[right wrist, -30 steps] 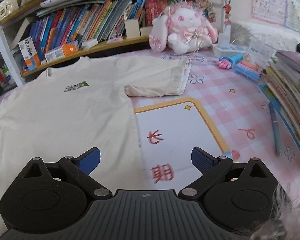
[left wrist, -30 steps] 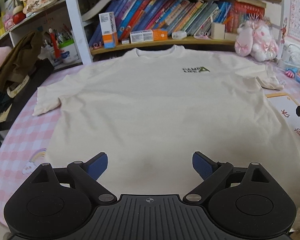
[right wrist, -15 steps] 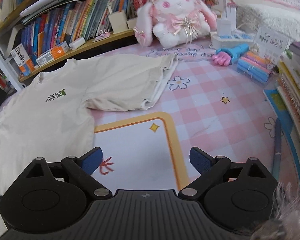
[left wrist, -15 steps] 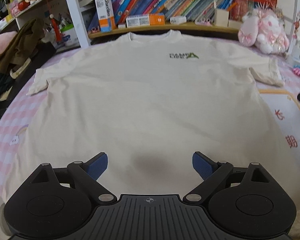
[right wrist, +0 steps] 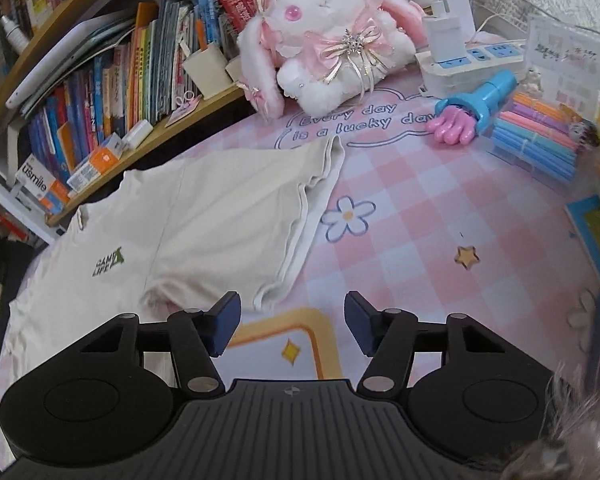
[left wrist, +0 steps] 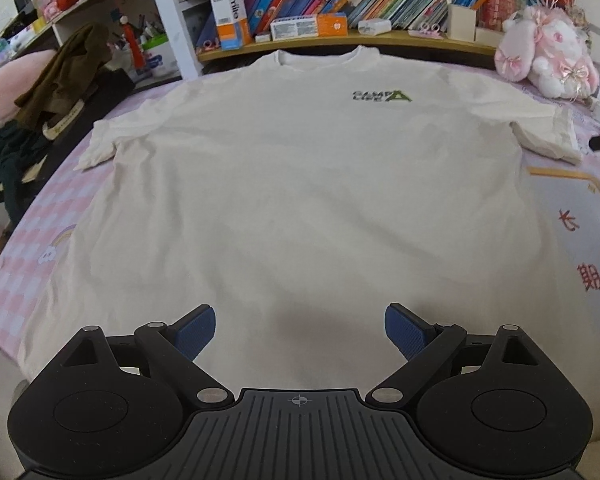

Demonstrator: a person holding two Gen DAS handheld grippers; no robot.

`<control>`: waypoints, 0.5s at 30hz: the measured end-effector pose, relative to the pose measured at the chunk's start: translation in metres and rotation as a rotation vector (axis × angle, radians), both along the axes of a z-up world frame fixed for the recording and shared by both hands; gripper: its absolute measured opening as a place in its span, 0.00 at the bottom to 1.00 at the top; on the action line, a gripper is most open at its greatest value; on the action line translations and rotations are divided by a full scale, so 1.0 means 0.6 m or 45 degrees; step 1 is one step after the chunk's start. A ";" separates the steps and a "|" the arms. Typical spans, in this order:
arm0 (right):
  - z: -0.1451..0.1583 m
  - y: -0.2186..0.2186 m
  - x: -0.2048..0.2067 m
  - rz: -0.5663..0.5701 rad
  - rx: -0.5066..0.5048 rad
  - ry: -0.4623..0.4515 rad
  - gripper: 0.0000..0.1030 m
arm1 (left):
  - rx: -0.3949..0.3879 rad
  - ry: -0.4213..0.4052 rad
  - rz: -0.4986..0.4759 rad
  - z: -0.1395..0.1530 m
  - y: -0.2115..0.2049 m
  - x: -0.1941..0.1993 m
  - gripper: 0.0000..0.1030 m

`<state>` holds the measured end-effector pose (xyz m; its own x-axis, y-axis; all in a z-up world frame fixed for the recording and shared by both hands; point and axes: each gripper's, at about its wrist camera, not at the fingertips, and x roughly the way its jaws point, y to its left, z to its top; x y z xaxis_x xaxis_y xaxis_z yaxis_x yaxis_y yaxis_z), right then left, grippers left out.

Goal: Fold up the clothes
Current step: 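Grasp the sleeve nearest the right gripper at its cuff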

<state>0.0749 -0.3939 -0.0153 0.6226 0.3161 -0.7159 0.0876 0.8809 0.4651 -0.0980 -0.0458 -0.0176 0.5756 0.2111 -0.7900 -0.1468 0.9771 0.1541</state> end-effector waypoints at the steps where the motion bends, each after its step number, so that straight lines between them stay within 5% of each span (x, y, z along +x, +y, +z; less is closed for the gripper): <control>1: -0.002 -0.002 0.006 -0.001 0.008 0.001 0.53 | 0.003 0.005 0.012 0.000 0.001 -0.002 0.91; 15: -0.035 -0.007 0.092 -0.059 0.032 0.004 0.41 | 0.064 0.030 0.072 0.012 0.000 -0.017 0.91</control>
